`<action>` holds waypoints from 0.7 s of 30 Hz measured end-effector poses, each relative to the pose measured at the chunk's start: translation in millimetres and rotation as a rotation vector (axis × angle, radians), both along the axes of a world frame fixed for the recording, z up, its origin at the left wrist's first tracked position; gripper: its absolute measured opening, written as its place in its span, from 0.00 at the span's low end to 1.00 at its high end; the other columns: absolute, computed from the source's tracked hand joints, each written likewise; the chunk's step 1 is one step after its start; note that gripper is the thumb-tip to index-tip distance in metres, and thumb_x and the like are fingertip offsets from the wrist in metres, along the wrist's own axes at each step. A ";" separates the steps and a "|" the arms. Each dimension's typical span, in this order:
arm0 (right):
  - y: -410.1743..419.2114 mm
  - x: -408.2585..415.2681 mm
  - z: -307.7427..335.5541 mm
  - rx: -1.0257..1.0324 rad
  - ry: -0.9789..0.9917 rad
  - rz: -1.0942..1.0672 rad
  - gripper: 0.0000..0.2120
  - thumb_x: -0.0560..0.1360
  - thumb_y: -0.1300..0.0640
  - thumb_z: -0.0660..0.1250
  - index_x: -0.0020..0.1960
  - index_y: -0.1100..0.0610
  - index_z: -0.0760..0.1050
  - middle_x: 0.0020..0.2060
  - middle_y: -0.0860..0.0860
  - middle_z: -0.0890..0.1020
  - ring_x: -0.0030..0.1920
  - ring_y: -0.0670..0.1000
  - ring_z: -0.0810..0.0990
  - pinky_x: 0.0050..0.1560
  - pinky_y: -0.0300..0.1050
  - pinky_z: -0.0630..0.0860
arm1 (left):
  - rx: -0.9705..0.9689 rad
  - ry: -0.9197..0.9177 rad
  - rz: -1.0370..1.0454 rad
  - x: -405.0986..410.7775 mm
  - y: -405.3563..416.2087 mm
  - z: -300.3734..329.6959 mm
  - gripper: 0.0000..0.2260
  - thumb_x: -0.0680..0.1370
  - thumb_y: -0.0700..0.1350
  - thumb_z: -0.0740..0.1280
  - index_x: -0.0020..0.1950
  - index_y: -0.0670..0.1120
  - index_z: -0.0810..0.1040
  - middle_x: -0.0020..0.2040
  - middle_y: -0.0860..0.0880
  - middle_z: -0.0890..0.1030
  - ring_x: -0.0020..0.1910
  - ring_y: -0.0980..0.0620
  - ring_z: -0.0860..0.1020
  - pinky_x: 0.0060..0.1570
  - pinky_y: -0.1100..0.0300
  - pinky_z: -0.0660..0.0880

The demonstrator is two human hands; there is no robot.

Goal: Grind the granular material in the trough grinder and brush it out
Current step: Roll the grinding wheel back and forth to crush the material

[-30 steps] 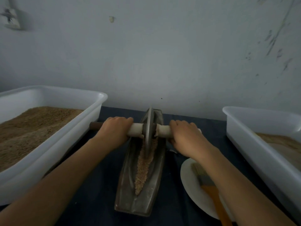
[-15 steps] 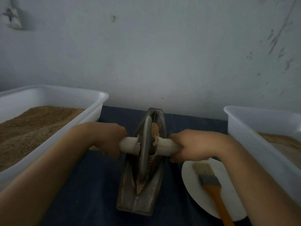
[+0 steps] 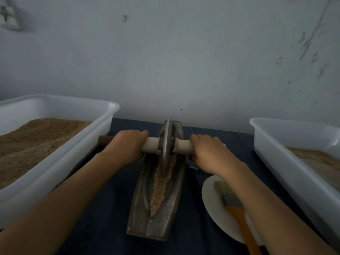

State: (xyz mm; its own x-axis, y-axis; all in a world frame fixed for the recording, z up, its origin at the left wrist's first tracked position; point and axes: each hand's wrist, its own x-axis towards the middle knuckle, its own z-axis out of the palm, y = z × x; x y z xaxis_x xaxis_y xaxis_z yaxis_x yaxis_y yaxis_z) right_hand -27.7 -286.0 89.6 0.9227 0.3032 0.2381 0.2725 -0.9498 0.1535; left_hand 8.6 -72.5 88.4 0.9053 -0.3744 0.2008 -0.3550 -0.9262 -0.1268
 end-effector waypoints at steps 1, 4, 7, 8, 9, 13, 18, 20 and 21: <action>0.2 -3.0 4.9 0.020 0.084 -0.002 0.11 0.76 0.56 0.62 0.57 0.58 0.68 0.53 0.54 0.76 0.50 0.54 0.74 0.41 0.44 0.62 | 0.008 0.050 -0.002 -3.0 0.4 3.8 0.13 0.75 0.49 0.67 0.57 0.48 0.70 0.56 0.48 0.77 0.55 0.49 0.76 0.53 0.57 0.70; 5.2 -16.7 24.3 0.043 0.357 0.003 0.11 0.76 0.54 0.64 0.56 0.59 0.69 0.49 0.53 0.76 0.45 0.51 0.73 0.34 0.40 0.65 | 0.055 0.251 -0.007 -16.6 2.9 16.1 0.16 0.74 0.48 0.69 0.60 0.49 0.72 0.57 0.49 0.77 0.56 0.51 0.76 0.54 0.60 0.69; 8.2 -34.4 42.5 0.026 0.561 0.050 0.14 0.75 0.51 0.66 0.56 0.58 0.73 0.47 0.52 0.79 0.42 0.48 0.74 0.32 0.37 0.65 | 0.125 0.473 -0.017 -31.1 9.2 30.5 0.18 0.73 0.48 0.71 0.62 0.50 0.73 0.57 0.51 0.78 0.55 0.53 0.76 0.55 0.61 0.71; 8.5 -39.5 46.6 0.036 0.594 0.070 0.13 0.75 0.50 0.67 0.55 0.57 0.73 0.45 0.51 0.78 0.41 0.47 0.74 0.33 0.37 0.66 | 0.149 0.531 -0.022 -35.2 11.4 34.5 0.18 0.73 0.48 0.71 0.61 0.50 0.73 0.56 0.51 0.78 0.54 0.53 0.77 0.56 0.60 0.72; 8.6 -43.8 49.5 0.047 0.615 0.082 0.12 0.75 0.50 0.67 0.54 0.55 0.73 0.43 0.48 0.77 0.40 0.46 0.74 0.34 0.37 0.67 | 0.162 0.574 -0.028 -38.1 13.4 37.6 0.18 0.73 0.48 0.71 0.61 0.50 0.74 0.56 0.51 0.79 0.53 0.54 0.78 0.56 0.60 0.74; 8.2 -42.8 49.5 0.059 0.619 0.069 0.12 0.74 0.50 0.67 0.54 0.54 0.72 0.42 0.48 0.75 0.42 0.47 0.75 0.37 0.40 0.69 | 0.146 0.593 -0.035 -35.7 13.8 36.3 0.16 0.73 0.47 0.70 0.59 0.48 0.76 0.52 0.49 0.81 0.49 0.53 0.80 0.52 0.60 0.76; 4.8 -14.3 27.6 0.073 0.447 0.009 0.09 0.76 0.52 0.65 0.50 0.53 0.65 0.44 0.49 0.74 0.44 0.49 0.73 0.35 0.41 0.66 | 0.089 0.404 0.011 -11.7 4.5 22.0 0.17 0.72 0.47 0.71 0.61 0.48 0.74 0.55 0.49 0.79 0.53 0.51 0.77 0.49 0.61 0.71; 0.8 -3.6 14.0 0.061 0.264 -0.007 0.09 0.76 0.53 0.64 0.51 0.54 0.65 0.51 0.52 0.75 0.48 0.52 0.74 0.40 0.44 0.65 | 0.062 0.226 0.017 -1.3 0.8 12.4 0.17 0.73 0.47 0.70 0.60 0.49 0.73 0.57 0.48 0.78 0.56 0.49 0.77 0.52 0.58 0.71; -1.2 1.4 7.0 0.043 0.153 -0.010 0.10 0.76 0.53 0.64 0.53 0.55 0.66 0.52 0.52 0.75 0.50 0.53 0.74 0.42 0.45 0.63 | 0.039 0.127 0.021 2.4 -0.9 7.0 0.15 0.74 0.48 0.68 0.59 0.48 0.72 0.57 0.47 0.77 0.56 0.47 0.77 0.52 0.56 0.71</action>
